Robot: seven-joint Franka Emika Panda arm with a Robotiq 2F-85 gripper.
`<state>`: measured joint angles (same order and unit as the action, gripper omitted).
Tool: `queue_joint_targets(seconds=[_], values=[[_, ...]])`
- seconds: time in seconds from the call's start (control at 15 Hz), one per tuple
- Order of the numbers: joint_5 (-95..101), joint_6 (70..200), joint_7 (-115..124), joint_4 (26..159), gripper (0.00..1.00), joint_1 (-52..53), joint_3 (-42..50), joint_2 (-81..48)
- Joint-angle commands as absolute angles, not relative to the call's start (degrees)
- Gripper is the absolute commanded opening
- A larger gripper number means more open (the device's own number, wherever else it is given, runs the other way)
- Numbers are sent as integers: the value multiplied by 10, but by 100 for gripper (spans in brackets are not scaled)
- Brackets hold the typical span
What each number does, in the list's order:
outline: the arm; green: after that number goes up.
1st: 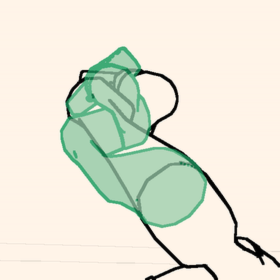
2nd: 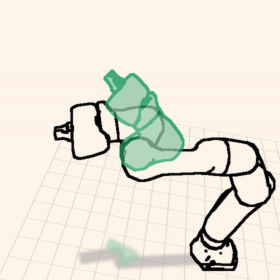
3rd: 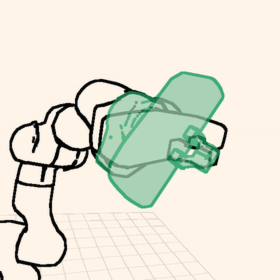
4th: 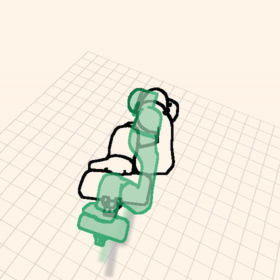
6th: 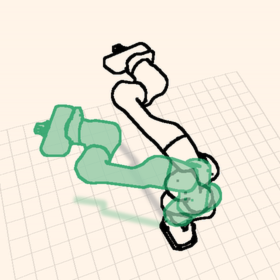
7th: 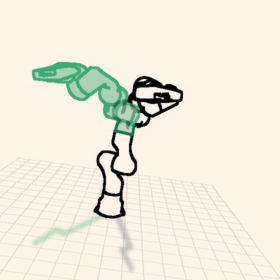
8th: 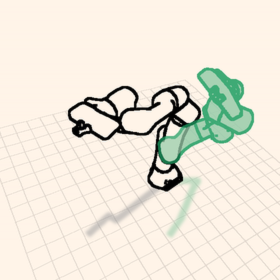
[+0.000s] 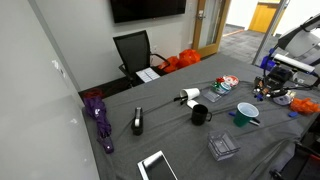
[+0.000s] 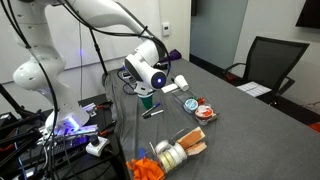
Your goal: Put the pen in the cup
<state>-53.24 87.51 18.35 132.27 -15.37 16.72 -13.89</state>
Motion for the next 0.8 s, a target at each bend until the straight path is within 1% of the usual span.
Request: queue_joint_targets(seconds=[0.0, 0.4, 0.73], values=[[-564, 847, 152, 1295, 5, -160, 162, -190], [-592, 802, 111, 1268, 5, -163, 157, -252], [-602, 794, 105, 1241, 5, -160, 156, -298]])
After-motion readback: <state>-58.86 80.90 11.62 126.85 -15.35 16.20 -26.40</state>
